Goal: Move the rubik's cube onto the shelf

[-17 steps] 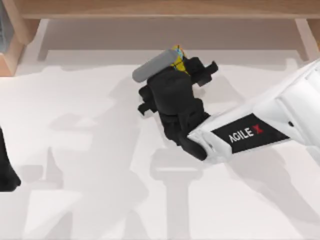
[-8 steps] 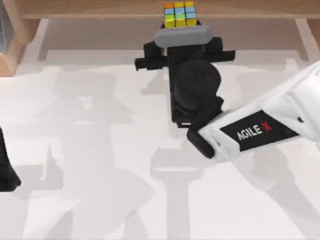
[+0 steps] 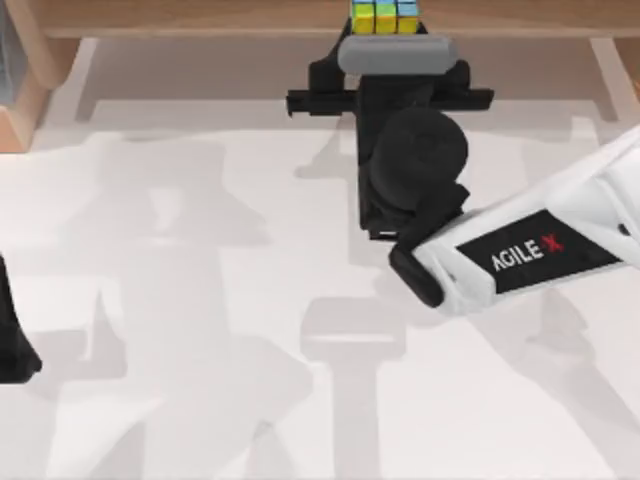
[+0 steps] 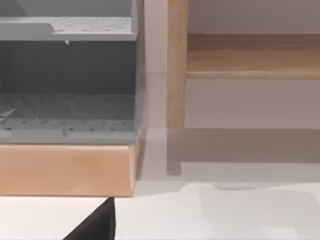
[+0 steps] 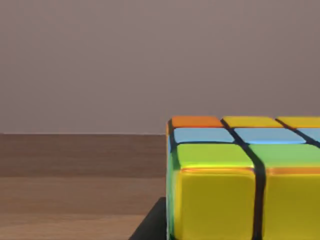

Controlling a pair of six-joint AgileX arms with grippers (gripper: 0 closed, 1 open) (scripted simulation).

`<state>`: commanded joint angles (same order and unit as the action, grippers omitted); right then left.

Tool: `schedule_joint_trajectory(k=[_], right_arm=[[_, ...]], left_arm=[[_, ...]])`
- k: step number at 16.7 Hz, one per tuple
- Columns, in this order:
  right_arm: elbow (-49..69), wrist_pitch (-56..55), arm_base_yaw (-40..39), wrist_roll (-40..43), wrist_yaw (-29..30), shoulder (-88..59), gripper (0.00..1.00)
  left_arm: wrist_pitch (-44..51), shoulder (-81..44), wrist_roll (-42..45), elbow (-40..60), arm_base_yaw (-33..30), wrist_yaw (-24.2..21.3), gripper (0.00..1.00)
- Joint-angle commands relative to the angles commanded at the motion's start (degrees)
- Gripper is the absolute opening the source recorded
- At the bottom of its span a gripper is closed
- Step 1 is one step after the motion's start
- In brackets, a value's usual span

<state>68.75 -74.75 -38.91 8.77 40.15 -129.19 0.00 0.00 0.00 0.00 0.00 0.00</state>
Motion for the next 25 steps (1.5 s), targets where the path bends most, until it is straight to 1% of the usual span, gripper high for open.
schedule_joint_trajectory(k=[3, 5, 9, 12, 15, 20, 22, 25], right_arm=[[0.29, 0.07, -0.18, -0.03, -0.08, -0.24, 0.00], [1.95, -0.93, 1.17, 0.18, -0.60, -0.51, 0.00], [11.26, -5.02, 3.71, 0.26, -0.39, -4.93, 0.00], [18.79, -5.02, 3.99, -0.53, -1.14, -7.87, 0.00], [22.19, -0.06, 4.66, -1.19, -2.61, -8.24, 0.00], [25.04, 13.55, 7.31, -1.70, -5.93, -9.69, 0.00], [26.57, 16.03, 7.31, -1.90, -6.82, -11.30, 0.00], [26.79, 16.31, 7.24, -1.93, -6.93, -11.52, 0.00]], left_arm=[[0.00, 0.00, 0.00, 0.00, 0.00, 0.00, 1.00], [0.00, 0.00, 0.00, 0.00, 0.00, 0.00, 1.00], [0.00, 0.00, 0.00, 0.00, 0.00, 0.00, 1.00], [0.00, 0.00, 0.00, 0.00, 0.00, 0.00, 1.00], [0.00, 0.00, 0.00, 0.00, 0.00, 0.00, 1.00], [0.00, 0.00, 0.00, 0.00, 0.00, 0.00, 1.00], [0.00, 0.00, 0.00, 0.00, 0.00, 0.00, 1.00], [0.00, 0.00, 0.00, 0.00, 0.00, 0.00, 1.00]])
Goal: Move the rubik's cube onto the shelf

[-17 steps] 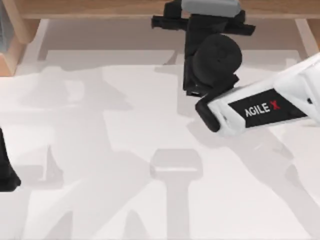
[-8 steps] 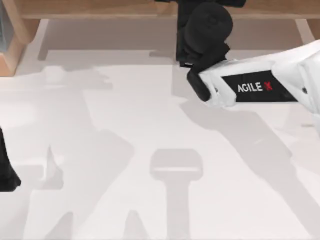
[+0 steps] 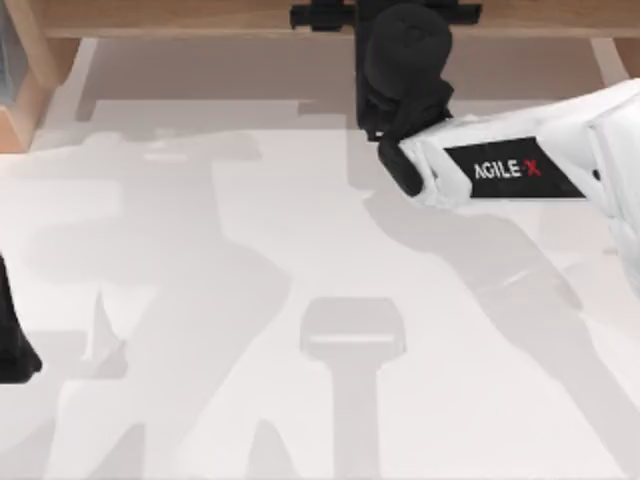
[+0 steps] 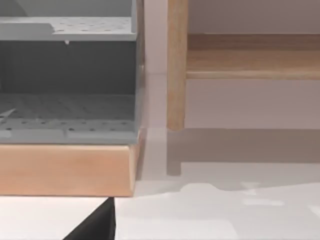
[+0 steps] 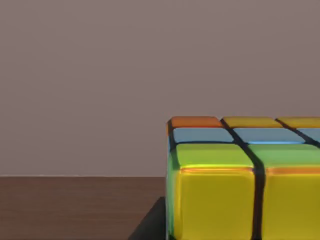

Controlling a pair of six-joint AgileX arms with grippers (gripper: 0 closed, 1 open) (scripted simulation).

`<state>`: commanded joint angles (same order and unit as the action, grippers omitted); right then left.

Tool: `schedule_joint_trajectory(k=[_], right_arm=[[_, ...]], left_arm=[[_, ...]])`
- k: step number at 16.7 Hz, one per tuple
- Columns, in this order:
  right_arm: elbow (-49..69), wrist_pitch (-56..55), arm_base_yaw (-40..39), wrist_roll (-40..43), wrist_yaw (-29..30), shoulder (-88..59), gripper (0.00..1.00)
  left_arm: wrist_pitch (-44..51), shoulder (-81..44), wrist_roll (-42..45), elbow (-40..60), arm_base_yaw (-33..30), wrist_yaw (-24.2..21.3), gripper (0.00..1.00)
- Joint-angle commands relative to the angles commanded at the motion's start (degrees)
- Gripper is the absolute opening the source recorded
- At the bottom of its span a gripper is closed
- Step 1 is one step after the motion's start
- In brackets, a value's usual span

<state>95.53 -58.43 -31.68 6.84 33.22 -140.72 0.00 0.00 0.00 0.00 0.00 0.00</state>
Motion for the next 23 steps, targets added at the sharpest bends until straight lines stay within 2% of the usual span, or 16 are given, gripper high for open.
schedule_joint_trajectory(k=[2, 15, 23], right_arm=[[0.00, 0.00, 0.00, 0.00, 0.00, 0.00, 0.00], [0.00, 0.00, 0.00, 0.00, 0.00, 0.00, 0.98], [0.00, 0.00, 0.00, 0.00, 0.00, 0.00, 1.00]], left_arm=[[0.00, 0.00, 0.00, 0.00, 0.00, 0.00, 1.00], [0.00, 0.00, 0.00, 0.00, 0.00, 0.00, 1.00], [0.00, 0.00, 0.00, 0.00, 0.00, 0.00, 1.00]])
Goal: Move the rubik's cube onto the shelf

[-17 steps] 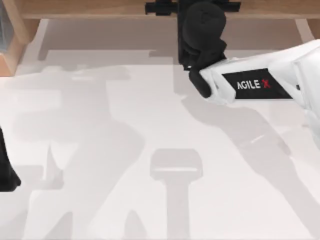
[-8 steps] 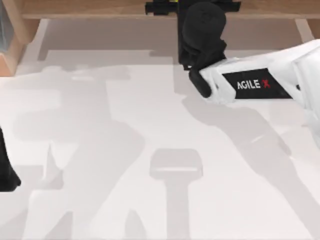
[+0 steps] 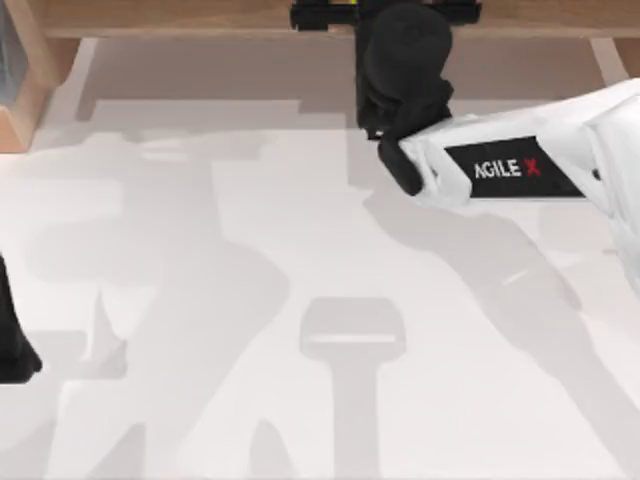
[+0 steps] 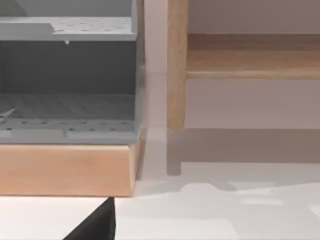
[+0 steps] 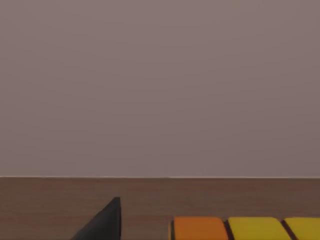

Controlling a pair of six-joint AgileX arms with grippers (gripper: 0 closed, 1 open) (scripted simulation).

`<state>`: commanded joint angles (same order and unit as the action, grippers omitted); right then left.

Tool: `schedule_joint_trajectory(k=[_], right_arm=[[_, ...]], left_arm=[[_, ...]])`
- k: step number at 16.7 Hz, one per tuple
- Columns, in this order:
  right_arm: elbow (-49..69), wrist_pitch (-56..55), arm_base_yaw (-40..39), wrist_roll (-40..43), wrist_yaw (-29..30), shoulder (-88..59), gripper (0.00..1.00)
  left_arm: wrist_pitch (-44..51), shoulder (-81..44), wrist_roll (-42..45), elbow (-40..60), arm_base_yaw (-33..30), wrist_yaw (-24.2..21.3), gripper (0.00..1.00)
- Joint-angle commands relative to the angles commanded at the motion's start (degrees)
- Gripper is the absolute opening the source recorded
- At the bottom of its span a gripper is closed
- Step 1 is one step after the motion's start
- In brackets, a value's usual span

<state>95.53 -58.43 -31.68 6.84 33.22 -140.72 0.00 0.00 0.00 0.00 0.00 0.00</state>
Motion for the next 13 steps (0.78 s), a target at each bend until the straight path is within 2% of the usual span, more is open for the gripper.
schedule_joint_trajectory(k=[3, 6, 9, 13], right_arm=[[-0.58, 0.42, -0.04, -0.44, -0.42, 0.12, 1.00], [-5.75, 3.73, 0.28, -2.00, -4.79, 3.50, 1.00], [-15.95, 6.56, 1.83, 0.44, -13.90, 11.50, 1.00], [-36.44, 4.02, 10.26, 10.87, -30.72, 21.94, 1.00]], left_arm=[[0.00, 0.00, 0.00, 0.00, 0.00, 0.00, 1.00], [0.00, 0.00, 0.00, 0.00, 0.00, 0.00, 1.00], [0.00, 0.00, 0.00, 0.00, 0.00, 0.00, 1.00], [0.00, 0.00, 0.00, 0.00, 0.00, 0.00, 1.00]])
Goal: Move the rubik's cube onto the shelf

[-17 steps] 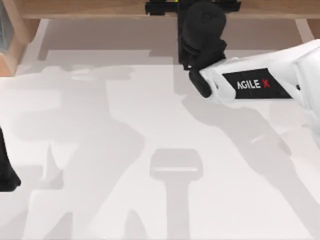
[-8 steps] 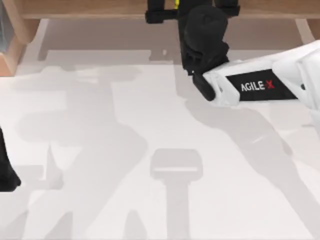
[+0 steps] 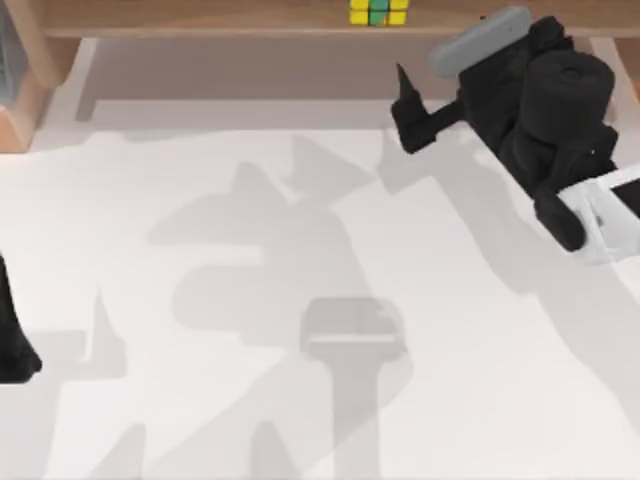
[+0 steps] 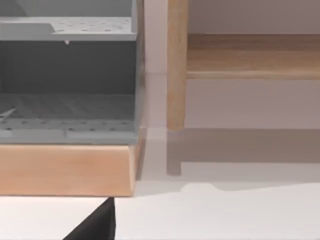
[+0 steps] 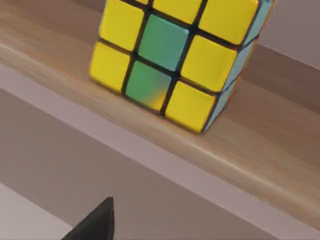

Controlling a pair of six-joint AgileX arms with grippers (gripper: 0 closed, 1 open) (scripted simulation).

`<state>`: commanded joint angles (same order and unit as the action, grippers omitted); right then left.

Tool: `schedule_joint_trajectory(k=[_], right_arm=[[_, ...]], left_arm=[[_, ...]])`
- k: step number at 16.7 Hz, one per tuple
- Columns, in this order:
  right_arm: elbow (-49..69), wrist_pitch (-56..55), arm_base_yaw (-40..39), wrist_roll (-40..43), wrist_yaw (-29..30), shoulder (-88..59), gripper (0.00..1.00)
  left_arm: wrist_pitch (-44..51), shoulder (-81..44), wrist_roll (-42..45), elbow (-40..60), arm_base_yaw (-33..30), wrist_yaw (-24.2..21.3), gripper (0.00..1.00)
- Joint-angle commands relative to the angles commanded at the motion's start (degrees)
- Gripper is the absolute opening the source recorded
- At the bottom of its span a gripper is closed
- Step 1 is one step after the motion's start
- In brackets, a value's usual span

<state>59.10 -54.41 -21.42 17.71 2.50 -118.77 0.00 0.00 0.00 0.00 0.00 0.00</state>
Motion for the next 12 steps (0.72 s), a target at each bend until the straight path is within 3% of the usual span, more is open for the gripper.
schedule_joint_trajectory(k=[6, 12], right_arm=[[-28.85, -11.46, 22.77, 31.53, -19.93, 7.42, 1.00], [-39.09, -30.10, 52.23, 60.74, -34.99, 10.45, 1.00]], left_arm=[[0.00, 0.00, 0.00, 0.00, 0.00, 0.00, 1.00], [0.00, 0.00, 0.00, 0.00, 0.00, 0.00, 1.00]])
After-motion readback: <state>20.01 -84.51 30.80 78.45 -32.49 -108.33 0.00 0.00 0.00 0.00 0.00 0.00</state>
